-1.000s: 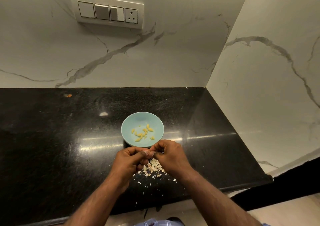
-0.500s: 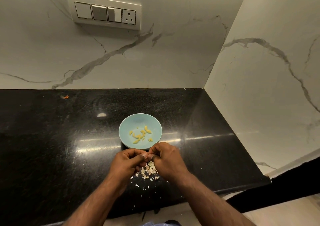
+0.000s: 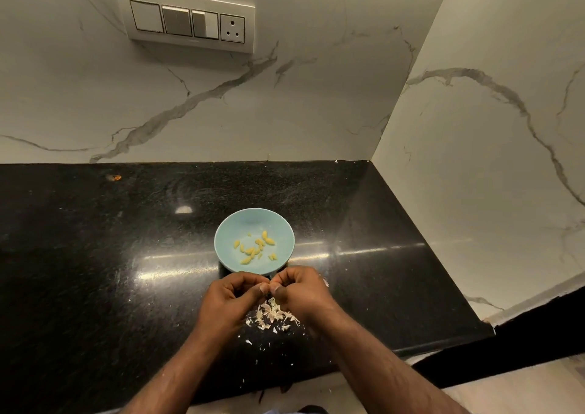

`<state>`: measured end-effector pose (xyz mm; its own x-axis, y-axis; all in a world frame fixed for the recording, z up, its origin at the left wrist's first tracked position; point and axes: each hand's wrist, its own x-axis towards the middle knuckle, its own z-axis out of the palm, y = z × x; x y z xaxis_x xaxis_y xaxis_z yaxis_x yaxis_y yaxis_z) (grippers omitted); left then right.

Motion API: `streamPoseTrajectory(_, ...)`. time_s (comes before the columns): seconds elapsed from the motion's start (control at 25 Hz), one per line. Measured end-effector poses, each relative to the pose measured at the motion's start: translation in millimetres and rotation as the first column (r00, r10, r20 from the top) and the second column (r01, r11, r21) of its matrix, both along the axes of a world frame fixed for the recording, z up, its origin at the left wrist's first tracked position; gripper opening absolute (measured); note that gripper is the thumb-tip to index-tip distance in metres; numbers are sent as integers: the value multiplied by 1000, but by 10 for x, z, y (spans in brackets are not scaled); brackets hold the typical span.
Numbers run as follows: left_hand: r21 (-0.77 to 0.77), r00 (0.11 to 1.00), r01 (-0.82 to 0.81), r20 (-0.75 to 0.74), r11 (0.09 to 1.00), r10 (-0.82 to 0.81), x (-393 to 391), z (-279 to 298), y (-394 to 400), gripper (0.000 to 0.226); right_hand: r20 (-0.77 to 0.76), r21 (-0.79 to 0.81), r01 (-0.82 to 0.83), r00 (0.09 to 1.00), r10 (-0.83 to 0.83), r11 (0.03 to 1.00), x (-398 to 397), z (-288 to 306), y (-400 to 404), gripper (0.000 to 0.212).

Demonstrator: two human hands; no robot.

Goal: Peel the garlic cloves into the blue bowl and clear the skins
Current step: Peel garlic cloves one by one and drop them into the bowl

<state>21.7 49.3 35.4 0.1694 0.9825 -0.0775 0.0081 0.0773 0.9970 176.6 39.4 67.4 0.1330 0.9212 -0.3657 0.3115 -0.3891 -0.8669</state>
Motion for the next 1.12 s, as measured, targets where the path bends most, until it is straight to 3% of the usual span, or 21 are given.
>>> streamPoseTrajectory(0.24, -242, 976, -21, 204, 970, 72, 46, -52, 45, 12, 161, 211, -64, 986, 30, 975, -58, -21, -43, 16)
streamPoseTrajectory(0.44, -279, 977, -26, 197, 960, 84, 82, -46, 45, 15, 426, 362, -185, 905, 15, 914, -83, -116, -56, 10)
streamPoseTrajectory(0.52, -221, 978, -45, 189, 974, 88, 88, -30, 19, 14, 335, 274, -120, 942, 23, 954, -62, -77, -31, 11)
streamPoseTrajectory(0.6, -196, 973, -67, 206, 978, 108, 89, -7, -1, 6, 17, 114, 4, 1000, -6, 993, -57, -5, -4, 16)
streamPoseTrajectory(0.68, -181, 969, -70, 222, 981, 110, 72, 17, -10, 6, -255, -21, 50, 965, -54, 999, -53, 66, 17, 20)
streamPoseTrajectory(0.8, -160, 970, -36, 233, 986, 73, 42, 62, -10, 11, -469, -130, 10, 881, -71, 991, 14, 145, 23, 20)
streamPoseTrajectory(0.88, -156, 971, -32, 231, 987, 67, 39, 88, -20, 12, -510, -155, -15, 857, -67, 988, 57, 158, 27, 18)
streamPoseTrajectory(1.12, -170, 966, 24, 259, 985, 21, 17, 176, -5, 15, -372, -72, -46, 928, 16, 996, 69, 179, 17, 25)
